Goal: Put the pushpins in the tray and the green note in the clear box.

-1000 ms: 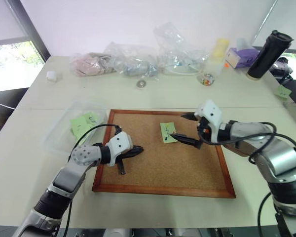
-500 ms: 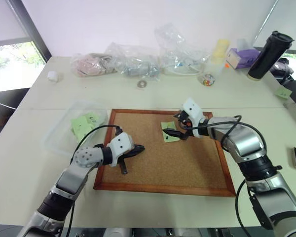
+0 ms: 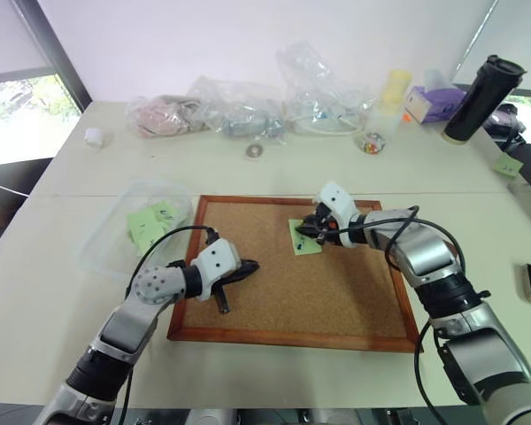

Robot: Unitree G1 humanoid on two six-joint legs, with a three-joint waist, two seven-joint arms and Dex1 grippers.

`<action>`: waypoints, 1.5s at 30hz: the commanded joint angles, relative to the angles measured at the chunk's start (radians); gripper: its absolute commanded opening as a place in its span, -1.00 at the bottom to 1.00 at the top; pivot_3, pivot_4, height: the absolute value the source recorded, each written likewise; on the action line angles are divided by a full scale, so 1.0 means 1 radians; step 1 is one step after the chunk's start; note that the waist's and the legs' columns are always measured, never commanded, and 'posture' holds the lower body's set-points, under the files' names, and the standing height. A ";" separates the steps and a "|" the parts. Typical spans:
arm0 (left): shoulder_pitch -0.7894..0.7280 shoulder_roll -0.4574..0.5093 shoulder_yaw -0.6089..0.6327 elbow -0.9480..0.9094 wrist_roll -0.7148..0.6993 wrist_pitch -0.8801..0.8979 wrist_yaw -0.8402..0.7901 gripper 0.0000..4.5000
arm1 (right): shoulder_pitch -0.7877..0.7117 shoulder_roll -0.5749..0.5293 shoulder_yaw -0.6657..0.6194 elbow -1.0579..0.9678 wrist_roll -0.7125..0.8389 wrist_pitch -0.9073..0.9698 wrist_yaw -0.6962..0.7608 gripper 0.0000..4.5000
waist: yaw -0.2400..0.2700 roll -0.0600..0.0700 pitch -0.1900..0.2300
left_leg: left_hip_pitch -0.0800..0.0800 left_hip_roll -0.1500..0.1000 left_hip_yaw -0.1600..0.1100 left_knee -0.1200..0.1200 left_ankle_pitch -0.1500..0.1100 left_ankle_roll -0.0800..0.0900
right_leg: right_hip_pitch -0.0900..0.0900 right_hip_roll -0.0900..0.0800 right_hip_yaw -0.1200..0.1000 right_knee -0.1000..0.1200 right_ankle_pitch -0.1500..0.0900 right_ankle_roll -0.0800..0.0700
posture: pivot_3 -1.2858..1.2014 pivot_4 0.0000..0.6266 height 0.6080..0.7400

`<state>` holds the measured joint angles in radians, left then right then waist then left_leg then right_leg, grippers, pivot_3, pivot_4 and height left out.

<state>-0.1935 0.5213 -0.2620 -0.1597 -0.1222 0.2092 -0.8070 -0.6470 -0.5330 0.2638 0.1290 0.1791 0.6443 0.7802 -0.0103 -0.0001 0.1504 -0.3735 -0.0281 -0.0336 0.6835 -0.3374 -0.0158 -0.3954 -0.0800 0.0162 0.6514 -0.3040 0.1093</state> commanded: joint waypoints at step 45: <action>0.019 0.006 -0.077 0.042 0.049 0.047 -0.030 -1.00 | 0.566 -0.359 -0.660 -0.242 0.115 0.139 -0.055 -0.99 | 0.003 0.010 -0.006 | 0.002 0.000 0.001 -0.002 -0.004 0.007 | 0.003 -0.001 0.001 -0.002 0.000 0.000 | 0.03 -0.52 1.00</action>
<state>-0.2025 0.5253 -0.2884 -0.1597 -0.1075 0.2275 -0.8240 -0.0797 -0.8859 -0.3679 -0.1170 0.2954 0.8106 0.7304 -0.0078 0.0099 0.1446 -0.3716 -0.0284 -0.0330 0.6820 -0.3415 -0.0084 -0.3922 -0.0807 0.0171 0.6491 -0.3040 0.1093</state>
